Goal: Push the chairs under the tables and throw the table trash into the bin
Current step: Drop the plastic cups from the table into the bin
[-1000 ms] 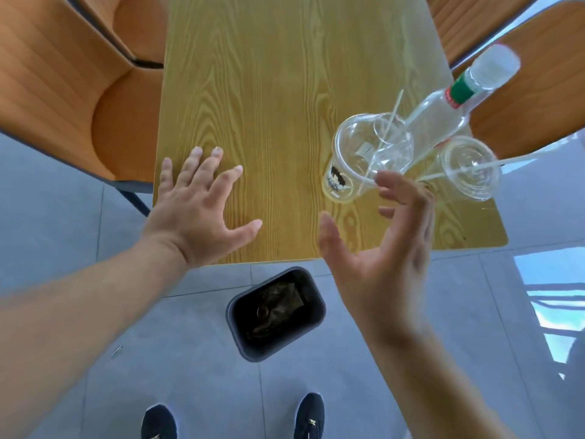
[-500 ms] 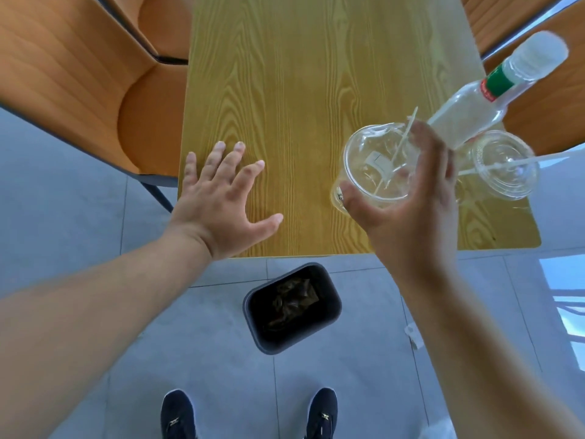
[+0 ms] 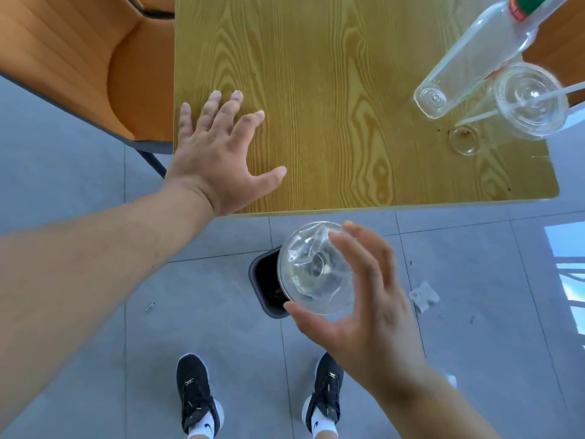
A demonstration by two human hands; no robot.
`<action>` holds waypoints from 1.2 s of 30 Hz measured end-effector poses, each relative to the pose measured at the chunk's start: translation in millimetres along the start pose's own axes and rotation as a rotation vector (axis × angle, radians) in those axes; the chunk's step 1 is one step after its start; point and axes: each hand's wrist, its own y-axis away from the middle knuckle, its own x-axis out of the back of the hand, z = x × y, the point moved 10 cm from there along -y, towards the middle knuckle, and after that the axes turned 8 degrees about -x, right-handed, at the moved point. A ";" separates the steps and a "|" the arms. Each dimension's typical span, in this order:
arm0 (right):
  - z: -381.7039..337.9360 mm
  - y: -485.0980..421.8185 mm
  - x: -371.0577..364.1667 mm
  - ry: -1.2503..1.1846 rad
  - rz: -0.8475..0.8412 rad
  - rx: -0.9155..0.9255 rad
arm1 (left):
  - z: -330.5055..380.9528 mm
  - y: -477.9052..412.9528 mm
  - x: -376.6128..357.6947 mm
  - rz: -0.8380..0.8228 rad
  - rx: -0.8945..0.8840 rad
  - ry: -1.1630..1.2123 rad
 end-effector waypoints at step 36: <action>134.6 -149.6 160.9 0.021 0.618 -0.363 | 2.3 1.8 1.3 -0.043 0.003 0.001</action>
